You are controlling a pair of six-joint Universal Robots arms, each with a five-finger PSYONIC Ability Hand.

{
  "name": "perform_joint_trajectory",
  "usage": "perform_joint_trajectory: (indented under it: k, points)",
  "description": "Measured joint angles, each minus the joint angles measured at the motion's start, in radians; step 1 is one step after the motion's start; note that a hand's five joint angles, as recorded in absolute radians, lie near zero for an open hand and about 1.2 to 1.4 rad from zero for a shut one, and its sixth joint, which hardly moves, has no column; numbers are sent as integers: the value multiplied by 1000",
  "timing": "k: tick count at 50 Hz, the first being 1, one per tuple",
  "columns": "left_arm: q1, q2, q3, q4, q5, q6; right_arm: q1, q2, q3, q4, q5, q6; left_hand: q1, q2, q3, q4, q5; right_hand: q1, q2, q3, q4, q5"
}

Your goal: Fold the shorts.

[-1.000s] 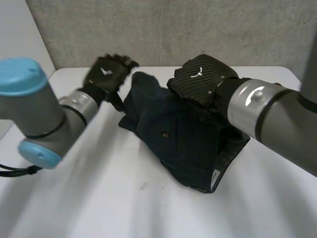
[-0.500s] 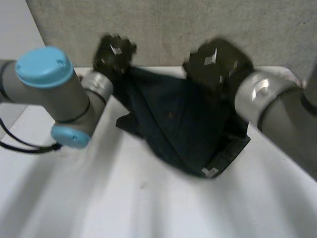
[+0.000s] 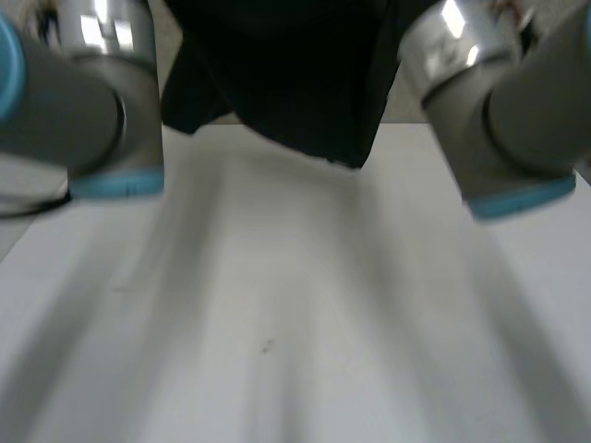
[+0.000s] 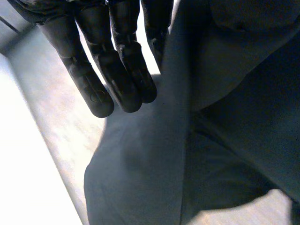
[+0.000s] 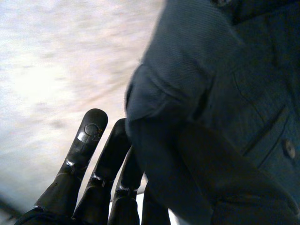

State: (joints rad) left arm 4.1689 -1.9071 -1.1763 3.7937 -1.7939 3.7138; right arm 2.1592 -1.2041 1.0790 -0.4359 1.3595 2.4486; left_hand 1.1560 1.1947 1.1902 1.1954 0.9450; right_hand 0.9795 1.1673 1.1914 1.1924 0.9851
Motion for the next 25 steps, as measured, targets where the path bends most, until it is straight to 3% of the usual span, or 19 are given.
perform_joint_trajectory:
  k: [6, 13, 16, 17, 22, 23, 25]
  points:
    - [-7, 58, -370, -15, -2, -5, 0, 17, 206, 120, -54, -4, 0, 1, 1, 0, 0, 0, 0, 0, 0, 0]
    - [-53, 74, -686, -45, 1, -4, 1, 121, 295, 413, -59, -11, -20, -55, -45, -50, -10, 0, 0, 0, 0, 0]
    - [-69, 92, -734, -71, 5, -2, 1, 136, 304, 486, -62, -7, -324, -328, -322, -330, -249, 0, 0, 0, 0, 0]
    - [-78, 114, -758, -97, 9, 0, 0, 142, 313, 525, -64, -2, -513, -525, -516, -528, -451, 0, 0, 0, 0, 0]
    - [-84, 168, -777, -161, 15, 3, 1, 138, 336, 553, -67, 6, -590, -636, -628, -640, -564, -71, -101, -98, -98, -79]
    - [-82, 199, -778, -198, 16, 3, 1, 130, 351, 551, -68, 11, -793, -818, -809, -826, -752, -292, -358, -375, -374, -342]
    - [-77, 240, -776, -245, 19, 2, 1, 116, 371, 545, -69, 17, -844, -882, -872, -889, -818, -413, -511, -532, -532, -503]
